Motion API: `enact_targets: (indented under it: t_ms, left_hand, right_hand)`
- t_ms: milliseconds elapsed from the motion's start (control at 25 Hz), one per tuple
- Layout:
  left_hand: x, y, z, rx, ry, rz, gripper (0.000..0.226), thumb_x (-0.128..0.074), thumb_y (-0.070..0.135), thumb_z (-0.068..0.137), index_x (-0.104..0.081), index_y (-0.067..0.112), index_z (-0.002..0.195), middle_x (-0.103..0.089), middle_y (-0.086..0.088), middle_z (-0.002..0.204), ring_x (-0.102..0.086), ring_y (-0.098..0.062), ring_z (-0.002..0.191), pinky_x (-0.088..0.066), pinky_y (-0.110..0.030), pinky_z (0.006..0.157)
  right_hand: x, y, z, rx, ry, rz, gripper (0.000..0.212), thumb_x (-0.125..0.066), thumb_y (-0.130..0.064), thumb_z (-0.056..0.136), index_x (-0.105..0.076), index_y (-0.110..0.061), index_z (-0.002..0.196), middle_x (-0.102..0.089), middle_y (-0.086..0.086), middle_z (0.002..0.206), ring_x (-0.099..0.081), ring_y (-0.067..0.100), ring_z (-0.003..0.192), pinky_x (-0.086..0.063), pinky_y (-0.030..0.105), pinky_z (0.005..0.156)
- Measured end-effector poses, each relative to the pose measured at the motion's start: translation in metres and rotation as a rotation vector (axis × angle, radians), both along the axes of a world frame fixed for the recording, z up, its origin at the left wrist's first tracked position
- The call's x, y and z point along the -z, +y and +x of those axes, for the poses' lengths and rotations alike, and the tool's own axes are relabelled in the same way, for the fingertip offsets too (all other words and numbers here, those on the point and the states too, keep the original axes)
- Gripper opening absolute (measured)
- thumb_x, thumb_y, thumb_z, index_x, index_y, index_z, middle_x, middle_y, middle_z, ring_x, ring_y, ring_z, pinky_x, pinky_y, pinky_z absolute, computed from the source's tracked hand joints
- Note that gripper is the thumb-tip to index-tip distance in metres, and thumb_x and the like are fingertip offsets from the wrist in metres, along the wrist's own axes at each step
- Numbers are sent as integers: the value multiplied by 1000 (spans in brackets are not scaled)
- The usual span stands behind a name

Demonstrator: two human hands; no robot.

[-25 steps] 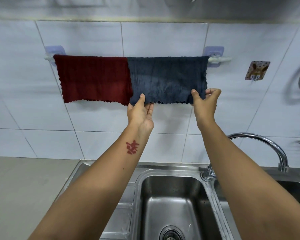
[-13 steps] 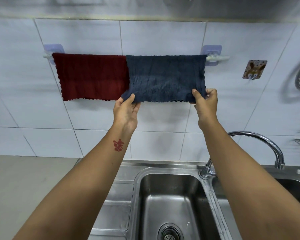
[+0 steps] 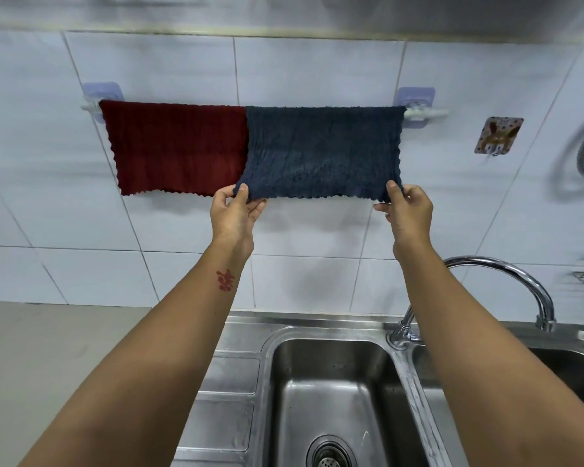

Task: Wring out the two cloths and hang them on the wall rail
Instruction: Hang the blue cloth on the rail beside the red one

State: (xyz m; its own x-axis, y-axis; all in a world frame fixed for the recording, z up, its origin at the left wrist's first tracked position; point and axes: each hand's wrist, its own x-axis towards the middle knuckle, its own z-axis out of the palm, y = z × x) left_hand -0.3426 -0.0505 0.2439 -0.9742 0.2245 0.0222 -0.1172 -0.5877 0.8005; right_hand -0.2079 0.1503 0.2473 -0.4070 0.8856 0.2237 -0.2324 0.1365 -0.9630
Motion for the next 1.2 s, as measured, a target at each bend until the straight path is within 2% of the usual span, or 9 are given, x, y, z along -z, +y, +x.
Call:
enact_targets:
  t_ms: [120,200,320,520,720,920,1200]
  left_hand:
    - [0,-1,-3,-12,45,-41,12,-50,12,99,-56,11,110,-63,-14,113,-68,-22,88,-57,-27,82]
    - [-1,-2,-3,-15,56,-53,10,-50,13,99,-55,11,108,-63,-15,115,-68,-22,87,-57,-28,82]
    - [-1,-5,-5,3,74,-70,5,-54,16,98,-54,11,98,-62,-18,118,-68,-25,89,-58,-29,83]
    - [-3,-8,-8,-11,166,-148,9,-61,16,94,-54,13,89,-64,-17,104,-68,-29,92,-59,-30,80]
    - [2,-11,-9,-88,237,-264,11,-53,15,98,-54,13,87,-66,-13,96,-72,-21,79,-59,-23,71]
    - [6,-18,-15,-124,289,-358,17,-50,20,100,-53,16,84,-68,-11,83,-70,-18,73,-59,-24,72]
    - [8,-24,-20,-168,329,-434,17,-53,21,98,-55,18,81,-67,-8,76,-67,-18,70,-58,-27,74]
  right_hand:
    - [1,-1,1,-6,-32,27,23,-53,-28,96,-48,-25,74,-63,-4,82,-68,14,67,-47,29,79]
    - [1,-3,1,-6,-45,49,16,-49,-25,97,-52,-25,81,-64,-5,85,-67,12,66,-48,29,82]
    - [1,-6,3,-4,-37,64,5,-51,-21,97,-55,-23,96,-67,-2,94,-66,11,66,-47,24,73]
    - [-1,-9,4,-2,-42,88,16,-57,-21,94,-49,-27,81,-64,-3,90,-61,10,67,-45,22,67]
    - [3,-5,4,7,-51,84,17,-53,-25,96,-48,-25,80,-61,-7,85,-61,11,69,-47,24,70]
    - [7,0,4,-6,-103,102,16,-49,-30,98,-50,-17,89,-62,-4,92,-60,11,71,-46,25,70]
    - [4,6,6,32,-128,140,17,-51,-27,98,-49,-11,92,-65,5,101,-59,17,84,-41,12,59]
